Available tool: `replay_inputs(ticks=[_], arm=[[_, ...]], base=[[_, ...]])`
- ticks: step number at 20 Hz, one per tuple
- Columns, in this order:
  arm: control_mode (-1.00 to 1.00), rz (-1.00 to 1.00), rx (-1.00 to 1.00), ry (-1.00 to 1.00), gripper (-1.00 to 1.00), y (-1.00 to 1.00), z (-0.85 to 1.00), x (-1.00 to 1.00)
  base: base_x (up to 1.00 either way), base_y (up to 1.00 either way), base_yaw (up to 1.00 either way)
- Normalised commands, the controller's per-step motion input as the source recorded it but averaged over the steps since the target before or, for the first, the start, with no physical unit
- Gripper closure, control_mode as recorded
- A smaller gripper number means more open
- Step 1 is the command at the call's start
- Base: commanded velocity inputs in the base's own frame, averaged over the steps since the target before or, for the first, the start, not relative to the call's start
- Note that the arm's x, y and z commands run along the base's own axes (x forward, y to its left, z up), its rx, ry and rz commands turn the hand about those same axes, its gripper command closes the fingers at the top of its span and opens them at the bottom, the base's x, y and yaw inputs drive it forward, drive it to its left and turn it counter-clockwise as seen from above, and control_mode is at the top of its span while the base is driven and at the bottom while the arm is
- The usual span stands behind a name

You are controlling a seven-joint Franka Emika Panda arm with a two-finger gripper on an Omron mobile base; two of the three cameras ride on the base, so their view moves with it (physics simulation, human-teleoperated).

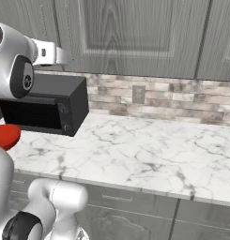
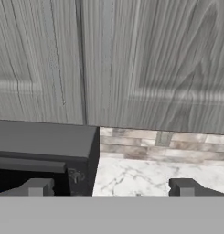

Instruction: Open the cabinet and move the ladle to the pot. Then close the cabinet.

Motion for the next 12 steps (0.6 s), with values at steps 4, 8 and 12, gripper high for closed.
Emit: replay_inputs(ticks=[4,8,12], arm=[[-1.0,-0.01,0.0,-0.05,-1.0,0.03,0.01,0.3],[-1.0,-0.01,0.02,0.0,-1.0,0.0,0.11,0.29],[-1.0,-0.01,0.02,0.0,-1.0,0.0,0.17,0.31]], base=[[0.0,0.0,0.0],[0.0,0.0,0.0],[0.0,0.0,0.0]])
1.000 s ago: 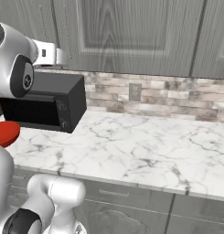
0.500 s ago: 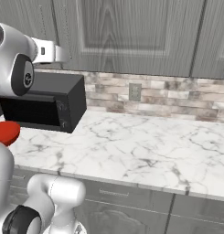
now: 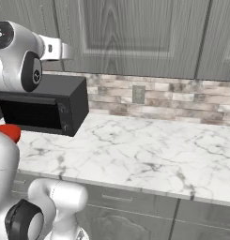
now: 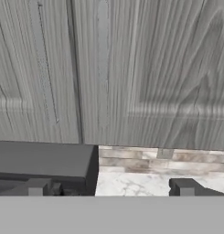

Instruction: Open the cabinet and move the ladle to the pot. Then close the cabinet.

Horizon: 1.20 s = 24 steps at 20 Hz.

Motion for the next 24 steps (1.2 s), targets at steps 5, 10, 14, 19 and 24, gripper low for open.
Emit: replay_inputs(ticks=[5,10,14,19,24], arm=[[-1.0,-0.01,0.02,0.0,-1.0,0.0,0.11,0.34],[-1.0,-0.01,0.0,0.0,-1.0,0.0,0.0,0.33],[-1.0,-0.01,0.0,0.0,-1.0,0.0,0.0,0.35],[-1.0,-0.03,0.0,0.0,-1.0,0.0,0.0,0.37],[-1.0,-0.03,0.0,0.0,-1.0,0.02,0.0,0.36]], base=[[0.0,0.0,0.0],[0.0,0.0,0.0],[0.0,0.0,0.0],[0.0,0.0,0.0],[0.0,0.0,0.0]])
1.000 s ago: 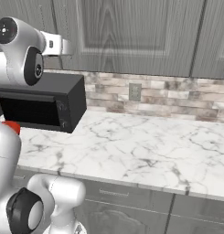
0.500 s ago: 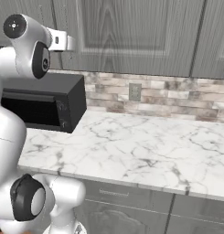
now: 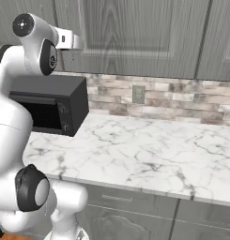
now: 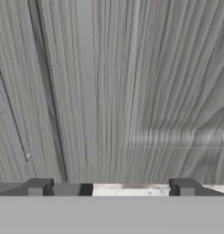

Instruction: Open the cabinet and move the ladle to the pot. Then close the cabinet.

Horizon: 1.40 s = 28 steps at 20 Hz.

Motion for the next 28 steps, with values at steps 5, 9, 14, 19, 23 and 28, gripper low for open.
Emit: replay_inputs(ticks=[5,9,14,19,23,28], arm=[[-1.0,-0.02,0.0,0.0,-1.0,0.01,0.0,0.34],[-1.0,-0.01,0.0,0.0,-1.0,0.0,0.0,0.36],[-1.0,0.0,0.01,0.0,-1.0,0.0,0.0,0.38],[-1.0,0.0,0.03,0.0,-1.0,0.0,0.0,0.4],[-1.0,0.0,0.02,0.0,-1.0,0.0,0.0,0.44],[-1.0,0.0,0.01,0.0,-1.0,0.0,0.0,0.45]], base=[[0.0,0.0,0.0],[0.0,0.0,0.0],[0.0,0.0,0.0],[0.0,0.0,0.0],[0.0,0.0,0.0],[0.0,0.0,0.0]])
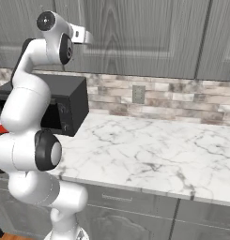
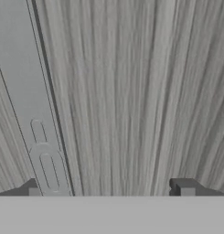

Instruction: Open the cabinet and move the ladle to the pot. Then close the cabinet.

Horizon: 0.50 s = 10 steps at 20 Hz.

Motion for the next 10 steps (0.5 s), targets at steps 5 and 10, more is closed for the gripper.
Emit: replay_inputs(ticks=[5,10], arm=[[-1.0,0.0,0.01,0.0,-1.0,0.0,0.0,0.45],[-1.0,-0.01,0.0,0.0,-1.0,0.0,0.0,0.4]], base=[[0.0,0.0,0.0],[0.0,0.0,0.0]])
